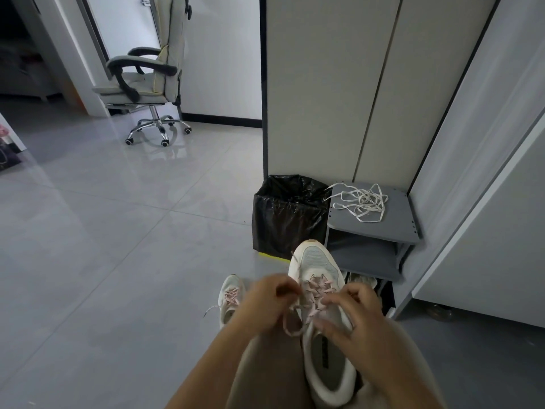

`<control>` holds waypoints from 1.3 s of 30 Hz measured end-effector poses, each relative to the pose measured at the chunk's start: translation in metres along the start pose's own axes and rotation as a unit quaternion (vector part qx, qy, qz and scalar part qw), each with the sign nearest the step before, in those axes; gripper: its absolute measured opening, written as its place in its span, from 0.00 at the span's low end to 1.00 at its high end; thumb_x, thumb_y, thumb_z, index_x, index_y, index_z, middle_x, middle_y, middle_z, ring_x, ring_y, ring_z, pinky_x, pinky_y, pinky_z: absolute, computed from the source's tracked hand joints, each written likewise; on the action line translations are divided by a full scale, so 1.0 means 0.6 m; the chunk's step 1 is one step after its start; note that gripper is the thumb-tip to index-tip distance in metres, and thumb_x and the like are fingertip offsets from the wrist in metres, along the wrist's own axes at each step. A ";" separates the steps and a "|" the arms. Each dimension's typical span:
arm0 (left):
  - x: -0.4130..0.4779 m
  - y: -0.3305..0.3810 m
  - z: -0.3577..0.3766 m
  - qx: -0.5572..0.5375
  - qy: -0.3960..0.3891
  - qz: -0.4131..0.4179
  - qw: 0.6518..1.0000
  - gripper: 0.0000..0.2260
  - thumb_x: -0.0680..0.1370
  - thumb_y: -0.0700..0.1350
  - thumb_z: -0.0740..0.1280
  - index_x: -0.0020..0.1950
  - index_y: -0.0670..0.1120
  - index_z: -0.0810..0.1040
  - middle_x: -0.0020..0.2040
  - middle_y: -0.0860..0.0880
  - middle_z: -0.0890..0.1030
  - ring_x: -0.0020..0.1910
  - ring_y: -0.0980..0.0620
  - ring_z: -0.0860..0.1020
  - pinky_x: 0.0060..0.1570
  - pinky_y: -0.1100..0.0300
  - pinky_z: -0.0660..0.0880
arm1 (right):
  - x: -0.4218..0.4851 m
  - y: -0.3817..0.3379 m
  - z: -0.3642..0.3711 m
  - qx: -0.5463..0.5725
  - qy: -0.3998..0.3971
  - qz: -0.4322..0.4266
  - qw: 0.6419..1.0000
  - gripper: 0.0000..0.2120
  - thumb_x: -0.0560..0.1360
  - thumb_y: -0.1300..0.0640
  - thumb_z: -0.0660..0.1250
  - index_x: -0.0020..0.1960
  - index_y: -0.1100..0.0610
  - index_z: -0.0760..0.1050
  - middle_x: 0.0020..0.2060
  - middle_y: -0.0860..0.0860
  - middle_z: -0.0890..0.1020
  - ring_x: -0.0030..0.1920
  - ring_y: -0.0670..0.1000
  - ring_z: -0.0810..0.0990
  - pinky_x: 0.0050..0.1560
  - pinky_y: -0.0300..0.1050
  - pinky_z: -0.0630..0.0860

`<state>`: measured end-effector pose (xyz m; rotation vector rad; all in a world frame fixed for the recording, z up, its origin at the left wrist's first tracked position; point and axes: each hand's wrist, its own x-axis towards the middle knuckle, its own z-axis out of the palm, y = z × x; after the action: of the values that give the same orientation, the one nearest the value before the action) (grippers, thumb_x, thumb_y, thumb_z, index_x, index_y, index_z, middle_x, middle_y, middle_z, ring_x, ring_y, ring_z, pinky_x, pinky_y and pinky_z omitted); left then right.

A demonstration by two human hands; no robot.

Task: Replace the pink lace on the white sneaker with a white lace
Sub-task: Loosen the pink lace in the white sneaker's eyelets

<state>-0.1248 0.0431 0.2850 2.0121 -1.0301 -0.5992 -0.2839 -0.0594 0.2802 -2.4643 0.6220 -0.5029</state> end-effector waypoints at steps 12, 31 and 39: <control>-0.023 -0.017 0.035 -0.068 0.024 0.050 0.996 0.09 0.73 0.45 0.69 0.47 0.58 0.74 0.45 0.55 0.81 0.47 0.60 0.78 0.53 0.63 0.72 | 0.027 0.017 0.002 0.383 0.162 0.257 0.872 0.10 0.79 0.57 0.58 0.46 0.63 0.72 0.25 0.52 0.77 0.29 0.51 0.74 0.30 0.41 0.71; -0.042 0.005 0.046 0.028 0.037 0.057 0.997 0.11 0.73 0.50 0.66 0.52 0.52 0.68 0.46 0.58 0.75 0.46 0.56 0.73 0.40 0.73 0.68 | 0.048 0.018 0.008 -0.189 0.086 -0.047 0.977 0.05 0.64 0.51 0.75 0.39 0.47 0.81 0.51 0.49 0.77 0.54 0.50 0.66 0.52 0.53 0.72; -0.041 -0.004 0.061 0.117 0.080 0.084 0.986 0.15 0.67 0.59 0.53 0.43 0.51 0.70 0.40 0.59 0.70 0.45 0.59 0.69 0.49 0.70 0.62 | 0.057 0.019 -0.021 0.141 -0.130 0.123 0.974 0.07 0.71 0.56 0.71 0.37 0.49 0.75 0.49 0.47 0.69 0.54 0.46 0.70 0.51 0.35 0.66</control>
<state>-0.1628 0.0488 0.2633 2.1067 -1.2020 -0.2324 -0.2654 -0.0910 0.2907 -2.1021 0.6847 -0.1541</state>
